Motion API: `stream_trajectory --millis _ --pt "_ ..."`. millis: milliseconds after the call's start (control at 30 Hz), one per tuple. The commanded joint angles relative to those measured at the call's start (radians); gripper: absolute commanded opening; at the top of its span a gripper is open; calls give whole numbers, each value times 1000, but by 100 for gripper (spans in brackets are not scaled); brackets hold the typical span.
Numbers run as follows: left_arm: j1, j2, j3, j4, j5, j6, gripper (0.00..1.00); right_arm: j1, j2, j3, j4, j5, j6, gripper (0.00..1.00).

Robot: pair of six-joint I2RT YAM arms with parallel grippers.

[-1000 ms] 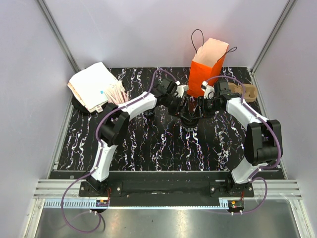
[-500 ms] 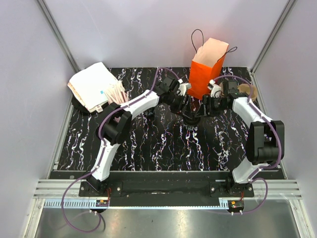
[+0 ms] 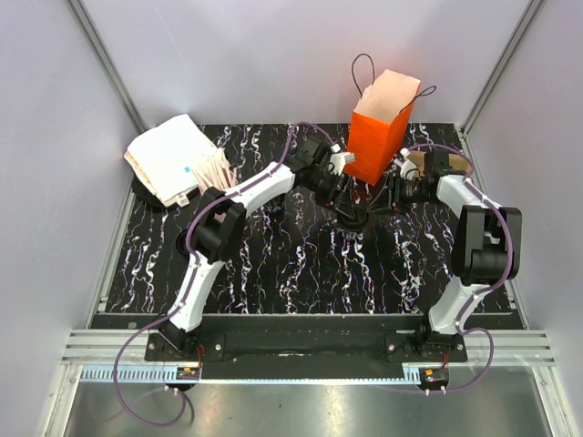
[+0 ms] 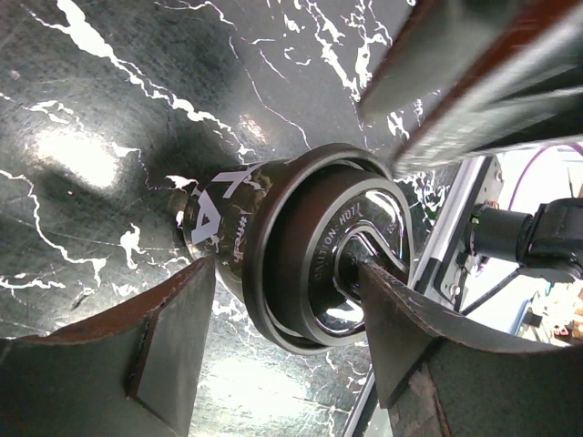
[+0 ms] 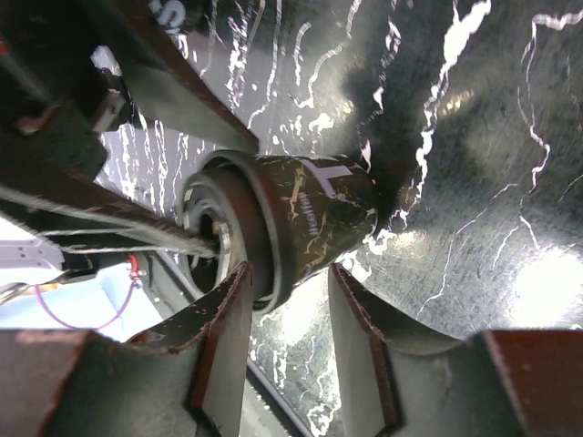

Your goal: Pack the takeout coffee

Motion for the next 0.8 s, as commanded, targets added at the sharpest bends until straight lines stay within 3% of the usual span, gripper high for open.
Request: stream_trajectory --millis 0,333,767 --pt "4 47 33 -41 -19 68 66 -5 25 33 32 -45 35 42" --pt "3 53 41 -52 -15 86 65 -5 74 23 72 -86 87 34" --pt "-10 65 33 -112 -100 125 55 -4 88 -45 74 58 64 26"
